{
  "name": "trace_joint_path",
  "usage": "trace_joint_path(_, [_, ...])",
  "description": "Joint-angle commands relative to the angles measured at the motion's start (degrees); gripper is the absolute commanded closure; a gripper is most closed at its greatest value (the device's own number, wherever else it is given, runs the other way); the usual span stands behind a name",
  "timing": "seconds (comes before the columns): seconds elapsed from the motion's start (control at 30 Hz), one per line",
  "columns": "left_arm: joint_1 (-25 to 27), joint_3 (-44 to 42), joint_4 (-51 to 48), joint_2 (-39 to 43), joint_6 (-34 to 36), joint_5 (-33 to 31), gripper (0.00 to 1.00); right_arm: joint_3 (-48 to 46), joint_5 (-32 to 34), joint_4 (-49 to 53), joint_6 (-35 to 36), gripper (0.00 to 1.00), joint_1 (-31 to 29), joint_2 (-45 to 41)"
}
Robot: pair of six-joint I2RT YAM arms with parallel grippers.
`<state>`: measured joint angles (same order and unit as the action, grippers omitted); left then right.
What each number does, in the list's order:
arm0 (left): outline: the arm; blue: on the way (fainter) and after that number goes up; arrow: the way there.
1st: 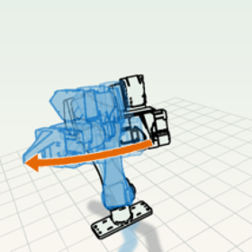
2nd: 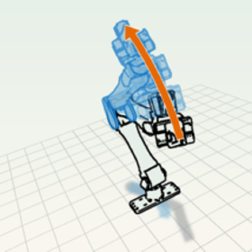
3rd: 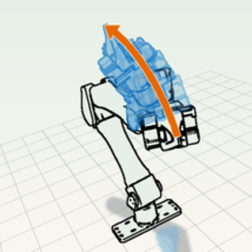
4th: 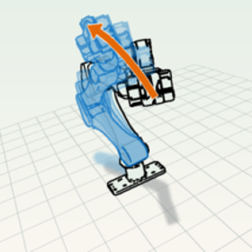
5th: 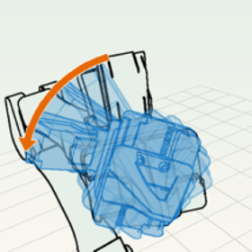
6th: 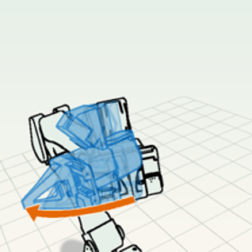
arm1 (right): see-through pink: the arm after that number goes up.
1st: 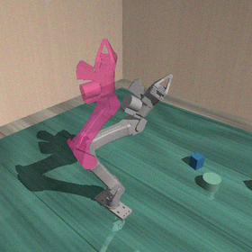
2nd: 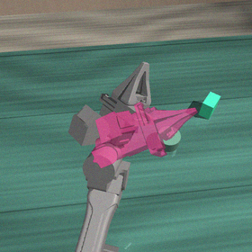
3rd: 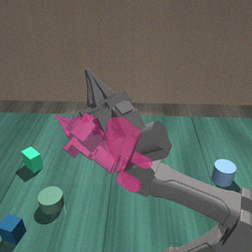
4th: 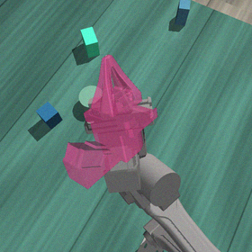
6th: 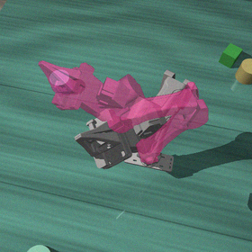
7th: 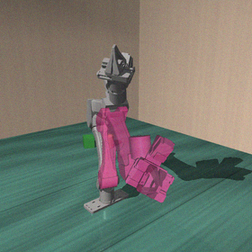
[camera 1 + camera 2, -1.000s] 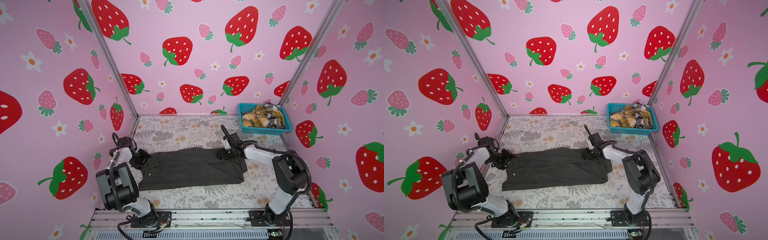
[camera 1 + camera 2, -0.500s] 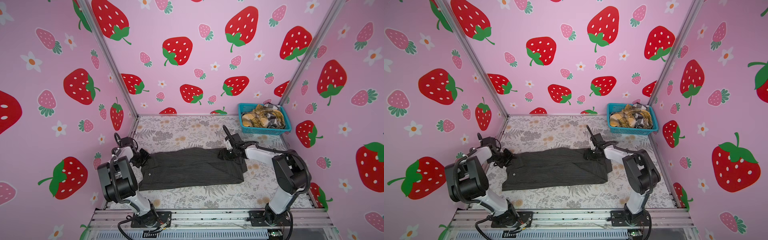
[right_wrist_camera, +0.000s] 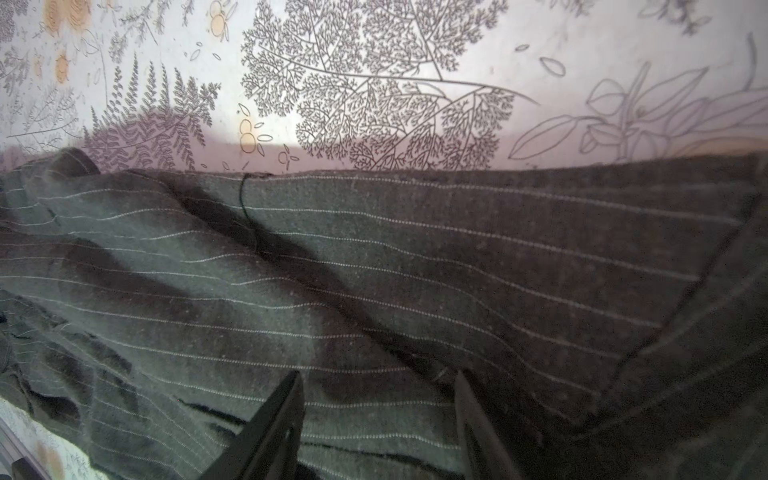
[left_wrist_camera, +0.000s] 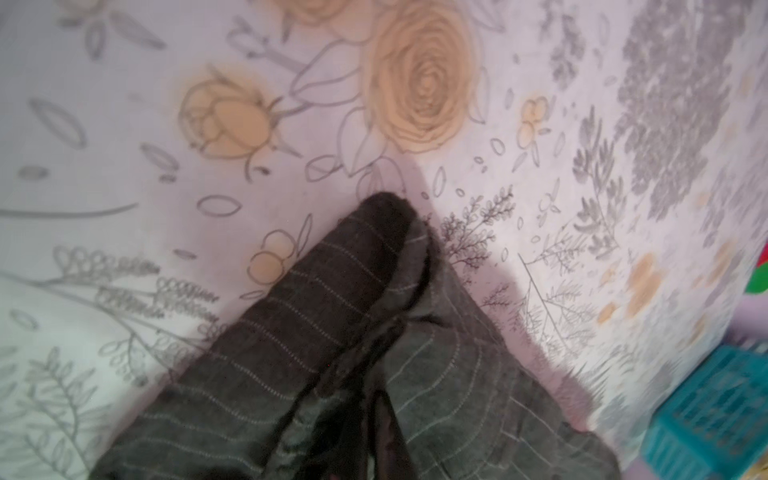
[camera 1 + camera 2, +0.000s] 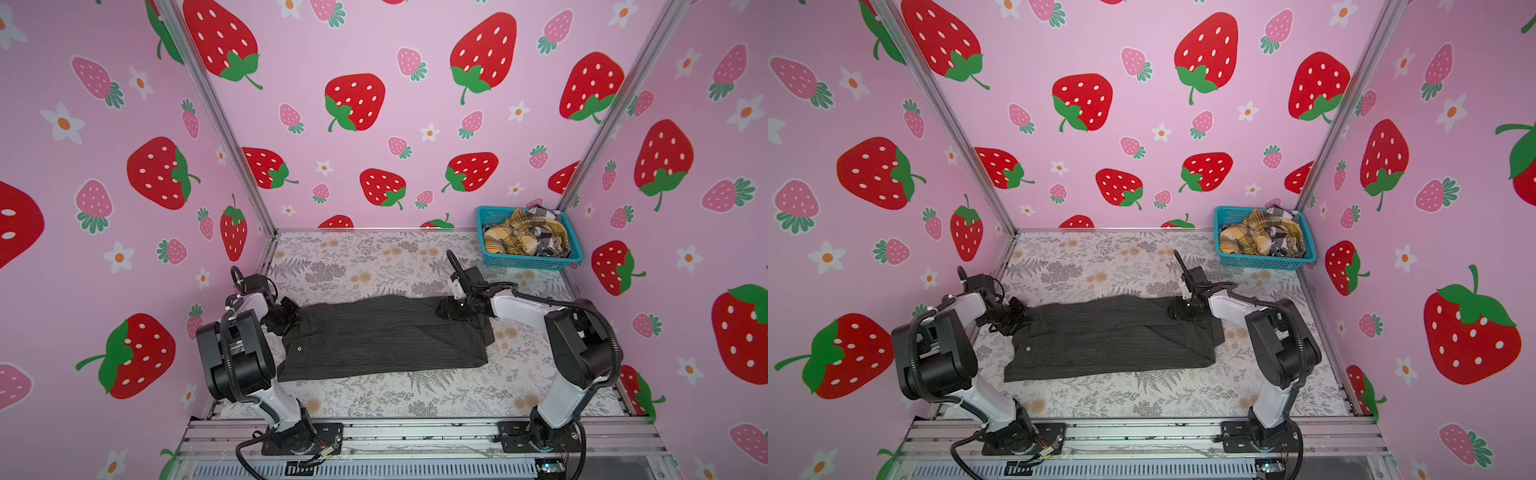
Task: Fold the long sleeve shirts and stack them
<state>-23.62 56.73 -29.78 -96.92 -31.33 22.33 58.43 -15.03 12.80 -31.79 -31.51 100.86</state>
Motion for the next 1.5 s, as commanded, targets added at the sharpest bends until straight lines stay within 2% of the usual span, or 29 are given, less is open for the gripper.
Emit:
trace_joint_path(0.0, [0.6, 0.5, -0.6, -1.5, 0.6, 1.9, 1.00, -1.0, -0.2, -0.4, -0.7, 0.39, 0.6, 0.6])
trace_joint_path(0.1, [1.0, 1.8, -3.3, 0.4, 0.9, 1.6, 1.00, -1.1, 0.0, -0.6, -0.8, 0.40, 1.1, 1.1])
trace_joint_path(0.33, [1.0, 13.0, -21.4, 11.9, 3.6, -6.9, 1.00, -1.0, 0.3, -0.2, -0.7, 0.40, 1.8, 1.3])
trace_joint_path(0.47, [0.5, 15.5, -25.7, 13.9, 5.2, -6.2, 1.00, -0.6, 0.7, 0.6, -0.1, 0.40, 2.0, 1.3])
trace_joint_path(0.63, [-0.7, 13.1, -23.9, 13.0, 6.4, -8.5, 1.00, -0.5, 1.0, 1.3, 0.4, 0.40, 2.0, 0.9])
trace_joint_path(0.93, [-1.2, 9.7, -18.5, 1.8, 7.9, -8.4, 1.00, -2.3, 1.3, 1.2, 0.2, 0.40, 2.1, -0.9])
trace_joint_path(0.97, [-1.2, 9.2, -18.3, 0.9, 7.8, -9.5, 0.90, -2.3, 1.0, 1.0, 0.2, 0.39, 2.0, -1.2])
trace_joint_path(1.0, [-1.3, 8.2, -17.8, 0.2, 7.5, -10.8, 0.74, -2.3, 0.4, 0.8, 0.3, 0.38, 2.0, -1.8])
trace_joint_path(1.03, [-1.4, 7.3, -17.2, 0.1, 7.4, -11.2, 0.65, -2.0, -0.1, 0.9, 0.3, 0.38, 2.0, -2.5])
trace_joint_path(1.13, [-1.7, 6.7, -17.4, 1.8, 6.7, -12.1, 0.55, -0.4, 0.4, 3.0, 1.0, 0.36, 1.6, -5.4])
trace_joint_path(1.3, [-1.5, 10.6, -20.8, 9.2, 4.5, -14.0, 0.52, 5.0, 5.3, 8.7, 2.3, 0.33, -2.6, -7.9])
trace_joint_path(1.37, [0.6, 11.8, -20.4, 11.2, 3.1, -13.3, 0.55, 7.3, 7.5, 10.2, 2.1, 0.34, -5.4, -6.9])
trace_joint_path(1.47, [5.0, 13.2, -19.2, 9.1, 2.2, -11.3, 0.62, 8.9, 11.1, 14.3, 0.7, 0.37, -8.3, -5.7])
